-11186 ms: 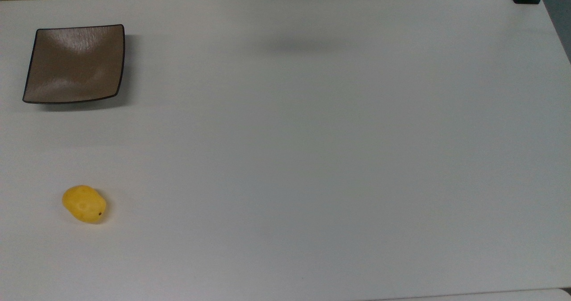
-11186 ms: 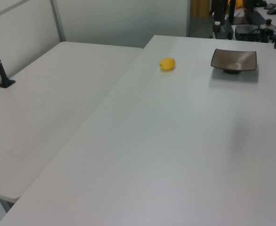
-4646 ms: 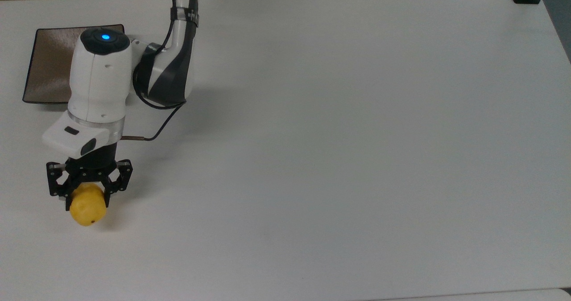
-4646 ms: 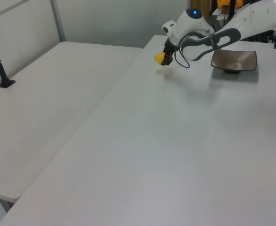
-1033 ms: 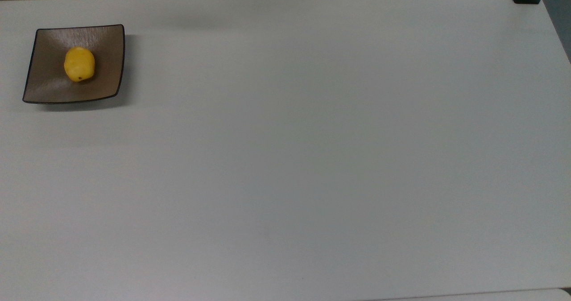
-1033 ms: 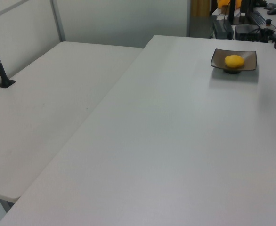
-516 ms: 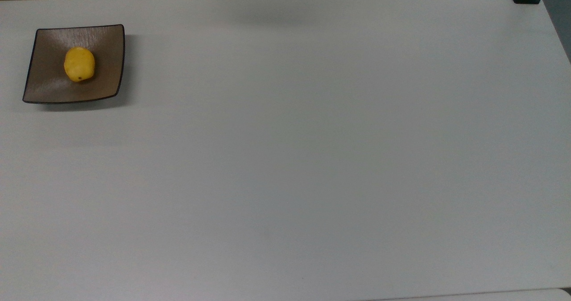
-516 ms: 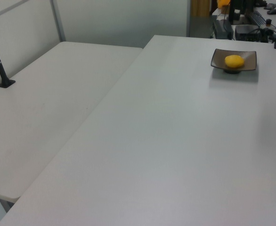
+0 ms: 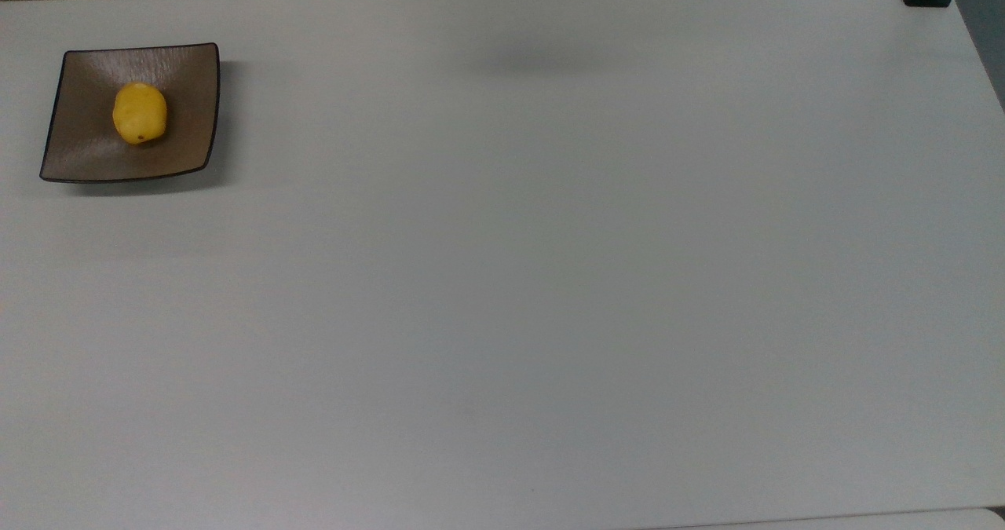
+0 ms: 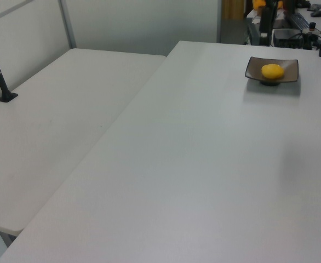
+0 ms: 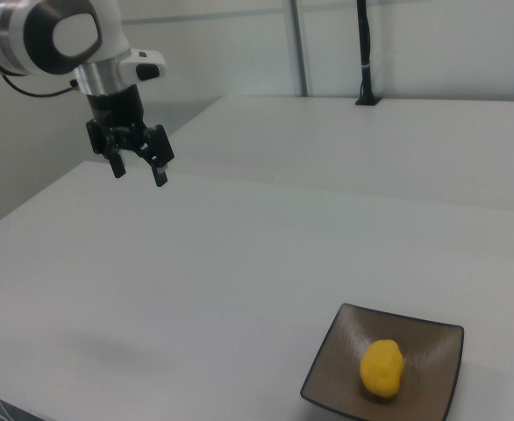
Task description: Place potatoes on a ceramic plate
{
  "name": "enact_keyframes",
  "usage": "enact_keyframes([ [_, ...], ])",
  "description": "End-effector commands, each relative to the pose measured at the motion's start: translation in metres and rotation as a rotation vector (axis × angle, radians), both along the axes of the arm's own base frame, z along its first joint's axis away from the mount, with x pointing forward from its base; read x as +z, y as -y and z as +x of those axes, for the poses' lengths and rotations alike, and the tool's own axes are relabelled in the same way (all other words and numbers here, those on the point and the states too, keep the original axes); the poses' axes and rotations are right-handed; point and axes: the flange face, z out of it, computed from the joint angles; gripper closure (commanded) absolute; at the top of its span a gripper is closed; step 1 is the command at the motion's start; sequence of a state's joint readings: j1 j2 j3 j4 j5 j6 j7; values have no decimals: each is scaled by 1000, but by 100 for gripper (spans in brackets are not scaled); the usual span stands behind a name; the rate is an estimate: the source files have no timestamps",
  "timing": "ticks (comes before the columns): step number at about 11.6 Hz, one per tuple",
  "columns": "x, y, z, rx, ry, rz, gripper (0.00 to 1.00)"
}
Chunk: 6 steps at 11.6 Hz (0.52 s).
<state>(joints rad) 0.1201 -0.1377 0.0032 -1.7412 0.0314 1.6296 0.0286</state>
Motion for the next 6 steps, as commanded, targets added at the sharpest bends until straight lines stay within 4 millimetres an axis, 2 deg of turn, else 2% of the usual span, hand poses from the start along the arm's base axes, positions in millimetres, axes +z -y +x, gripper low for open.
enact_keyframes([
  [1,-17,-11,30,51,48,-23,0],
  [3,-27,-7,48,83,110,-18,0],
  [6,-28,-6,48,64,102,-13,0],
])
